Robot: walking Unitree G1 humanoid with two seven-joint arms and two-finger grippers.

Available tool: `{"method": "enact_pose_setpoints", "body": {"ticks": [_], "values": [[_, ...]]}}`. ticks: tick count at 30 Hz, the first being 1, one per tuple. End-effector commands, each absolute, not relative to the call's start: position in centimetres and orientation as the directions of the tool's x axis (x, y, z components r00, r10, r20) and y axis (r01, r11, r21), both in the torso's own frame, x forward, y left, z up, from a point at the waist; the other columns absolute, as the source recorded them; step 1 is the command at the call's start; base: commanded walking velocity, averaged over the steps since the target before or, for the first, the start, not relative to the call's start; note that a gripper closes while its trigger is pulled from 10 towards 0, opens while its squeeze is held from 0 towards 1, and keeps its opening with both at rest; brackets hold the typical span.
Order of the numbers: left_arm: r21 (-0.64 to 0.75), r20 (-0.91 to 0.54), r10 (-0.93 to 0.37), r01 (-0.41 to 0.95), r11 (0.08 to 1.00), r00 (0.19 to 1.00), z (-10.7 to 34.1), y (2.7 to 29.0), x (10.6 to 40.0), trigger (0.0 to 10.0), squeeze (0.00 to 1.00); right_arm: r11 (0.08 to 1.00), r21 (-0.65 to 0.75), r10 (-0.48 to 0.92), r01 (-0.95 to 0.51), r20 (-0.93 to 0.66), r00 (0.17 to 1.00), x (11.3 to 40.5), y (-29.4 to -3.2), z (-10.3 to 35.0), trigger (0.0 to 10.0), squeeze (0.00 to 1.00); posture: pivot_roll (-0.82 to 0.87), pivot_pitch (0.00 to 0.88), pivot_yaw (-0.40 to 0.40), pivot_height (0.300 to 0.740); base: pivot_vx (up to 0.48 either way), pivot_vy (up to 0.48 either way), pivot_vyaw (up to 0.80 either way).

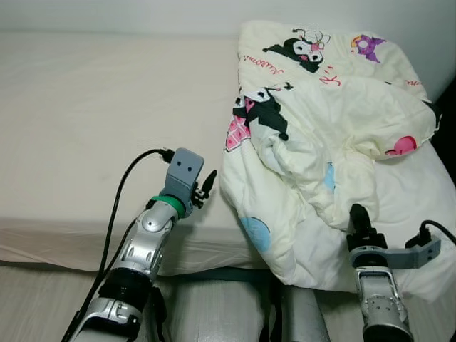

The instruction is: Clean up the room

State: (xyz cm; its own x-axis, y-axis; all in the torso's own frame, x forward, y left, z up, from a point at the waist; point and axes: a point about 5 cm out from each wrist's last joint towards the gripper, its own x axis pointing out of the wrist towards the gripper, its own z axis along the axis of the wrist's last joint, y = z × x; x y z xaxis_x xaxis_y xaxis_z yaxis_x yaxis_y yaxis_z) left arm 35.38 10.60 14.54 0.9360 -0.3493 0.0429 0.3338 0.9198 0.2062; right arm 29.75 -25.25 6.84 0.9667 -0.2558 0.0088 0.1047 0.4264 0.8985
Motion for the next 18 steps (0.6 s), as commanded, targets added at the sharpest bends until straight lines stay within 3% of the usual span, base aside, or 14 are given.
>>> {"method": "enact_pose_setpoints", "body": {"ticks": [1, 5, 10, 15, 18], "values": [[0.204, 0.014, -0.359, 0.349, 0.915, 0.933, 13.6, 10.3, 35.0, 10.0, 0.0, 0.425, 0.899, -0.24, 0.106, -0.001, 0.971, 29.8, -25.4, 6.4, 0.0, 0.0, -0.02, 0.116, 0.083, 0.482, 0.0, 0.0, 0.0], [0.203, 0.012, -0.361, 0.351, 0.914, 0.933, 13.6, 10.3, 35.0, 10.0, 0.0, 0.427, 0.898, -0.247, 0.102, 0.007, 0.969, 29.8, -25.7, 6.6, 0.0, 0.0, -0.02, 0.116, 0.083, 0.482, 0.0, 0.0, 0.0], [0.2, 0.005, -0.359, 0.351, 0.915, 0.933, 13.3, 10.2, 34.8, 10.0, 0.0, 0.523, 0.845, -0.306, 0.111, 0.064, 0.95, 29.8, -26.8, 7.8, 0.0, 0.0, -0.02, 0.119, 0.079, 0.482, 0.0, 0.0, 0.0], [0.199, 0.003, -0.361, 0.353, 0.914, 0.933, 13.2, 10.1, 34.8, 10.0, 0.0, 0.538, 0.837, -0.308, 0.098, 0.087, 0.947, 29.9, -26.9, 8.2, 0.0, 0.0, -0.03, 0.121, 0.081, 0.482, 0.0, 0.0, 0.0], [0.198, 0.002, -0.365, 0.358, 0.913, 0.931, 13.2, 10.0, 34.7, 10.0, 0.0, 0.603, 0.795, -0.317, 0.066, 0.162, 0.935, 29.6, -27.2, 9.4, 0.0, 0.0, -0.04, 0.122, 0.08, 0.482, 0.0, 0.0, 0.0]]}}
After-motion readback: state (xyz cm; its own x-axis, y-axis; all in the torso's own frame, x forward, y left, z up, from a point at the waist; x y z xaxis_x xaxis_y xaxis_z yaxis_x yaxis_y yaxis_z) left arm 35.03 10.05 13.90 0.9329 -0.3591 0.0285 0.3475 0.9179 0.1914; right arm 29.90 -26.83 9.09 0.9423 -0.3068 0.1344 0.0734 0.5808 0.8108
